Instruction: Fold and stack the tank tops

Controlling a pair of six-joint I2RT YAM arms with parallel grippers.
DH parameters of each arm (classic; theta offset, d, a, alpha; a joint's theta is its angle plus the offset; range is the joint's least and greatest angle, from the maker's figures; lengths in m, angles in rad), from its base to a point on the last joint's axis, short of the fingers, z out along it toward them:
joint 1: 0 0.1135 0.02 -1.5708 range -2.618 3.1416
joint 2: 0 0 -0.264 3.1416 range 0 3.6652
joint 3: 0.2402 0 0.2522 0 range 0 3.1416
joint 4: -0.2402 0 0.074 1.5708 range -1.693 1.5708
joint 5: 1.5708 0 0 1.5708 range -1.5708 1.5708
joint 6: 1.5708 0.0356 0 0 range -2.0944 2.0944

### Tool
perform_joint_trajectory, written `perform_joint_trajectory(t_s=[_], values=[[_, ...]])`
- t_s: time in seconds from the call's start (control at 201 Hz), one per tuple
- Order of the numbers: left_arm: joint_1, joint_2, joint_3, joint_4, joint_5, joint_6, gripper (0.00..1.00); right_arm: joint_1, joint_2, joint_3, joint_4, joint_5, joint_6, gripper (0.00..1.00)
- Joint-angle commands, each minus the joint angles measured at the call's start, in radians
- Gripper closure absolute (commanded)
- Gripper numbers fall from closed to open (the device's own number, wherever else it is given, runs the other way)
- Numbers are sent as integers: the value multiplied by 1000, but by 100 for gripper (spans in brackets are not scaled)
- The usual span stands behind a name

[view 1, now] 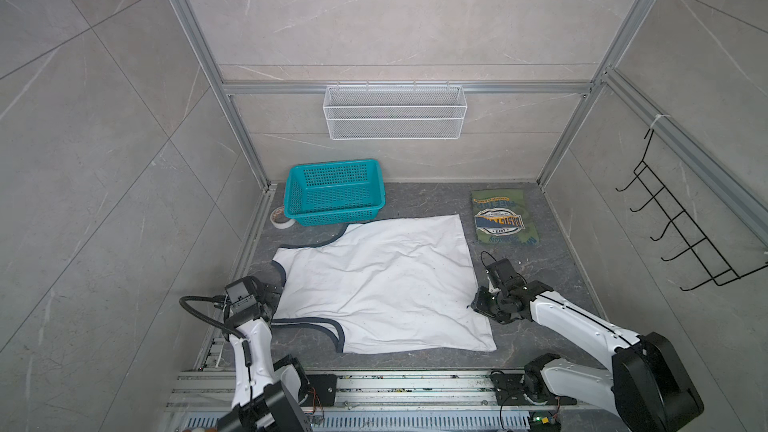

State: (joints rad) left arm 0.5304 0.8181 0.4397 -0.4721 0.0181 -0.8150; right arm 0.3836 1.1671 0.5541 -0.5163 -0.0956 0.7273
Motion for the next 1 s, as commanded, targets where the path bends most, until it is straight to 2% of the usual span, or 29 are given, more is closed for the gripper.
perform_joint_trajectory(t_s=[0.0,0.129,0.204,0.264,0.333,0.433,0.473,0.607,0.747,0.99], values=[[0,-107,17,-123,-54,-14,4,9,-31,84,-95,55,-60,58],[-1,-165,50,-169,-41,-19,4,38,-28,150,-112,64,-89,54],[-12,-159,81,-121,70,8,4,70,-3,193,-100,53,-113,53],[-56,-108,118,-72,181,27,5,106,42,234,-80,23,-123,53],[-197,-10,162,-15,249,46,6,158,110,271,-52,14,-116,54],[-515,127,239,9,146,47,6,190,217,294,8,-15,-98,54],[-615,181,250,48,128,37,6,190,257,296,36,-36,-96,54],[-847,363,259,188,105,-8,6,192,356,298,80,-58,-82,54],[-1015,504,283,217,47,-23,5,191,378,260,81,-35,-62,54],[-1149,584,173,303,-9,-125,5,183,335,148,58,0,21,54]])
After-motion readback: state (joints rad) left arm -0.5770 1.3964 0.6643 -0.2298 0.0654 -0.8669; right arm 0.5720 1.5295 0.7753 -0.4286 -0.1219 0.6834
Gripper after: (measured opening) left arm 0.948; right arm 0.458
